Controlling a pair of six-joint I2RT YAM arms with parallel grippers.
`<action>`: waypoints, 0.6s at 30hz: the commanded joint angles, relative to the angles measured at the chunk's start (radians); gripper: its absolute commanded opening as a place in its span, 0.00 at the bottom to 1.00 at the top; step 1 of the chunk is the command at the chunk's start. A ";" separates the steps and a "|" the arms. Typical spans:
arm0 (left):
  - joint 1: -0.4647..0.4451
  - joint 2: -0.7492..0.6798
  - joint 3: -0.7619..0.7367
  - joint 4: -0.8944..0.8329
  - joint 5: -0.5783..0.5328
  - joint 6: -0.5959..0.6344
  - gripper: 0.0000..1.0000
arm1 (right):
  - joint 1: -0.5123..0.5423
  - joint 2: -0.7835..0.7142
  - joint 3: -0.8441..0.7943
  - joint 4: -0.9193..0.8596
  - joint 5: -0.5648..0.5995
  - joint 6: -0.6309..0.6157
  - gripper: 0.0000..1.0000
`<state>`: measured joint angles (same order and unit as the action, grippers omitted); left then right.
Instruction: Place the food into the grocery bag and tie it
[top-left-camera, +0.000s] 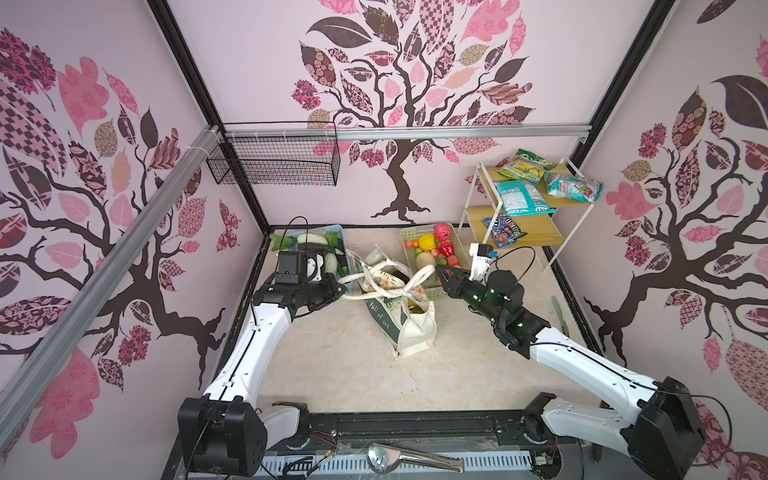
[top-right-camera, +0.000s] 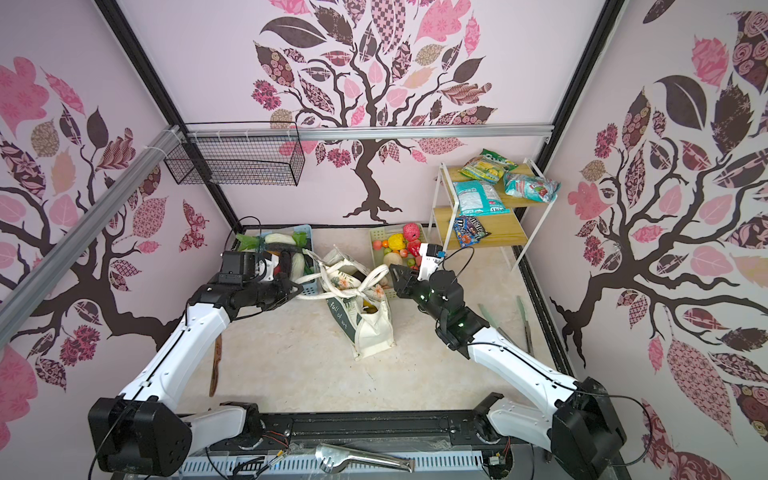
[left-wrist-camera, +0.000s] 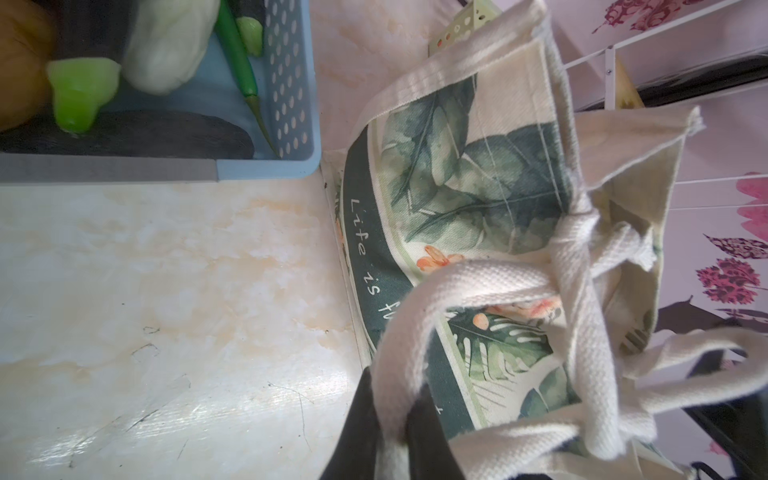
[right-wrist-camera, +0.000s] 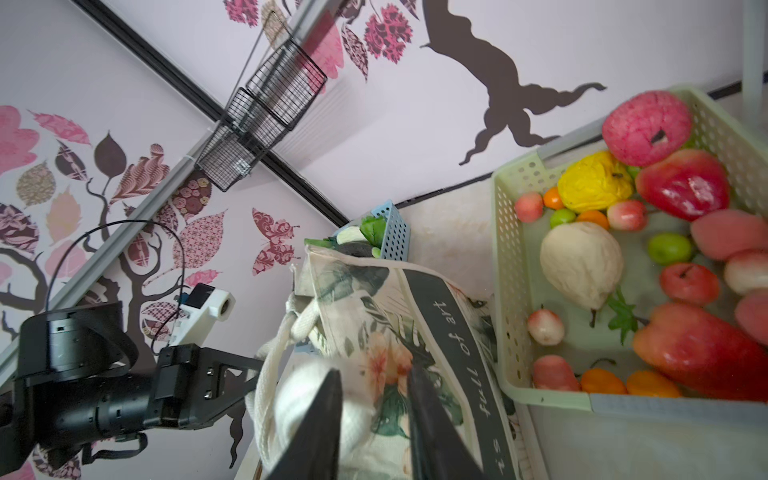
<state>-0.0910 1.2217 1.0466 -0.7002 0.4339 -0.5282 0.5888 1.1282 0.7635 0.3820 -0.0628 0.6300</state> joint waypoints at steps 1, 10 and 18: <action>-0.004 -0.009 0.042 -0.022 -0.069 -0.001 0.06 | 0.000 -0.017 0.056 -0.025 -0.126 -0.154 0.46; -0.004 -0.002 0.060 -0.020 -0.047 -0.003 0.06 | 0.032 -0.008 0.187 -0.313 -0.163 -0.055 0.51; -0.006 -0.006 0.064 -0.019 -0.043 -0.004 0.06 | 0.141 -0.013 0.093 -0.253 -0.076 0.063 0.56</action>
<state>-0.0956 1.2221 1.0718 -0.7193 0.4046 -0.5285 0.7330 1.1095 0.8661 0.1238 -0.1608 0.6285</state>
